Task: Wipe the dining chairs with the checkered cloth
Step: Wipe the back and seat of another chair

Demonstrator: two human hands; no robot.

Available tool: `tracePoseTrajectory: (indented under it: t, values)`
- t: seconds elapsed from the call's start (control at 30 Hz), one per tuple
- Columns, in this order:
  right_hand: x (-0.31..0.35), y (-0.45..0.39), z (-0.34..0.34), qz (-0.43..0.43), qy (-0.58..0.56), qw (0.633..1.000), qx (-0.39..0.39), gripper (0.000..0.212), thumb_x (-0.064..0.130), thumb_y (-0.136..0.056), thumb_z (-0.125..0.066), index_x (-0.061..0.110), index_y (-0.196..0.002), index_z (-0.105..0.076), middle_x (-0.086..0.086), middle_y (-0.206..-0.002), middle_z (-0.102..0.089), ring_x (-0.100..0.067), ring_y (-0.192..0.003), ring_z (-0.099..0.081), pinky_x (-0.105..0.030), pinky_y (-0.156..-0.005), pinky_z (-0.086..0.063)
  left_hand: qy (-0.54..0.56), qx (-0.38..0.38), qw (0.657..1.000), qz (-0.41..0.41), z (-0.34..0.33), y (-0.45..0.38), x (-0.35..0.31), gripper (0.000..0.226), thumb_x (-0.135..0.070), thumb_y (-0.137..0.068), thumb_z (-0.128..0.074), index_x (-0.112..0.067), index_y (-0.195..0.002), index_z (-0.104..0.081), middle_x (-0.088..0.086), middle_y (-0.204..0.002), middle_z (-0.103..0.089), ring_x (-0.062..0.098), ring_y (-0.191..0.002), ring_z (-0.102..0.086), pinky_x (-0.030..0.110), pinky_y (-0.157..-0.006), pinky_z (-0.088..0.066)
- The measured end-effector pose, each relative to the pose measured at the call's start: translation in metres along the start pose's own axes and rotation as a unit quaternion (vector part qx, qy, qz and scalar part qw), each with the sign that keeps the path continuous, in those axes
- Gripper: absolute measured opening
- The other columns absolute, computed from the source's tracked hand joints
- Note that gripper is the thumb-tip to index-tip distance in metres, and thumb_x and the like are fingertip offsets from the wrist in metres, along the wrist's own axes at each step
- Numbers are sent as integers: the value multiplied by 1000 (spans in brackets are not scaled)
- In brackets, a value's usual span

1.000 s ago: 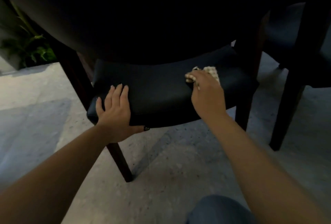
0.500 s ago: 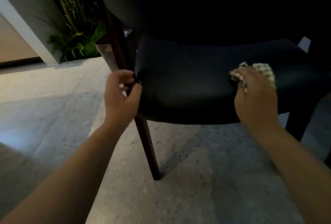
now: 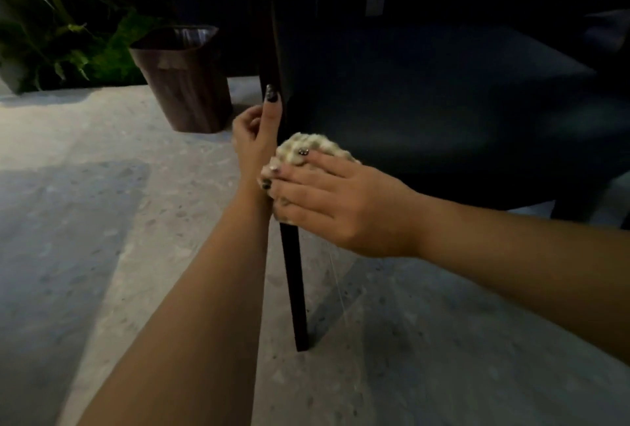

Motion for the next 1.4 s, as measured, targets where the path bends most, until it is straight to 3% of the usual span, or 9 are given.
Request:
tracePoseTrajectory:
  t: [0.17, 0.23, 0.57, 0.83, 1.03, 1.13, 1.2, 1.27, 1.4]
  values:
    - [1, -7, -5, 66, 68, 991, 90, 34, 7, -97, -40, 4, -123, -62, -16, -133, -56, -33, -130, -47, -51, -112, -31, 129, 186, 953, 203, -8, 28, 39, 83, -67, -71, -58, -6, -127, -59, -1, -97, -64, 11, -80, -68, 24, -68, -54]
    - [3, -7, -7, 67, 80, 989, 102, 31, 7, -96, -43, 5, -121, -63, -15, -131, -58, -33, -129, -48, -50, -111, -32, 156, 245, 936, 201, -11, 38, 48, 68, -67, -86, -41, -11, -101, -77, 5, -100, -74, 15, -93, -72, 22, -74, -55]
    - [11, -8, -26, 120, 95, 950, 271, 34, 18, -98, -41, 14, -129, -54, -7, -138, -51, -28, -140, -31, -41, -118, -6, -14, 85, 990, 116, 5, 43, 39, 66, -68, -93, -31, -17, -106, -70, 9, -105, -74, 21, -98, -70, 40, -98, -50]
    - [5, 5, -13, 144, 36, 964, 221, 30, 14, -95, -46, 15, -123, -57, -5, -133, -55, -23, -133, -41, -35, -117, -15, -30, 38, 988, 147, -3, 52, 31, 68, -67, -94, -28, -15, -103, -70, 10, -107, -72, 25, -103, -68, 38, -98, -50]
    - [4, 55, 3, 63, -57, 983, 161, 24, 7, -90, -53, 9, -112, -62, -10, -120, -63, -26, -122, -53, -38, -111, -35, -251, -237, 934, -86, 21, 51, -30, 41, -36, -97, -46, -6, -125, -48, 10, -125, -47, 24, -113, -48, 20, -85, -36]
    - [4, 100, 18, -49, -129, 989, 62, 20, 0, -83, -65, 5, -102, -69, -12, -110, -68, -28, -109, -62, -39, -98, -48, -308, -224, 884, -273, -9, 70, -73, 46, -24, -85, -52, -4, -126, -47, 16, -134, -37, 25, -127, -37, 25, -99, -27]
    - [-4, 135, 32, -223, -271, 935, -57, 18, 2, -86, -62, 6, -102, -69, -8, -112, -68, -22, -109, -63, -36, -99, -48, -342, -118, 851, -381, -42, 87, -87, 45, -20, -84, -55, -2, -125, -49, 19, -135, -38, 29, -130, -37, 33, -104, -28]
    - [-15, 176, 43, -411, -429, 778, -205, 19, 7, -93, -52, 14, -102, -66, 1, -113, -69, -14, -112, -62, -32, -101, -46, -383, 30, 814, -436, -76, 105, -88, 45, -23, -88, -53, -1, -127, -49, 19, -135, -42, 31, -130, -39, 38, -105, -30]
    - [-51, 258, 68, -614, -354, 562, -426, 21, 12, -100, -43, 20, -103, -63, 19, -95, -71, 4, -92, -65, -16, -80, -53, -511, 252, 692, -442, -136, 137, -64, 65, -50, -89, -40, -13, -142, -42, 9, -146, -41, 24, -134, -40, 42, -108, -29]
Point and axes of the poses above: each hand's wrist, its own y-axis away from the middle knuckle, its own z-axis out of the back of the hand, x = y × z, the point moved 6 cm from there along -y, towards the middle knuckle
